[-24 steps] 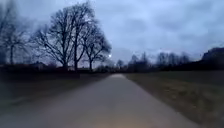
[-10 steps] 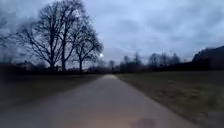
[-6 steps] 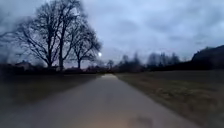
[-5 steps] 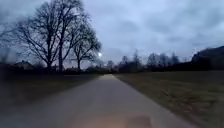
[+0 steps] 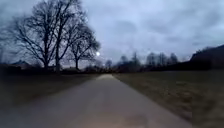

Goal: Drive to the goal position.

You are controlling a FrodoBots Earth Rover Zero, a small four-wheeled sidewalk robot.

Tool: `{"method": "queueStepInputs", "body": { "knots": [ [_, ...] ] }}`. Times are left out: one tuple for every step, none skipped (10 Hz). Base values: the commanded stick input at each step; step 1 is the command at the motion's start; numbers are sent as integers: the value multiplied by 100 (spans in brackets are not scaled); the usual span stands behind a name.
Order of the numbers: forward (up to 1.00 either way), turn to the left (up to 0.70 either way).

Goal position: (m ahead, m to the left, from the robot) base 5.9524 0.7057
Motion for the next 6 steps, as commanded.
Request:
{"method": "queueStepInputs", "body": {
  "knots": [
    [100, 4],
    [100, 4],
    [100, 4],
    [100, 4],
    [100, 4],
    [100, 4]
  ]
}}
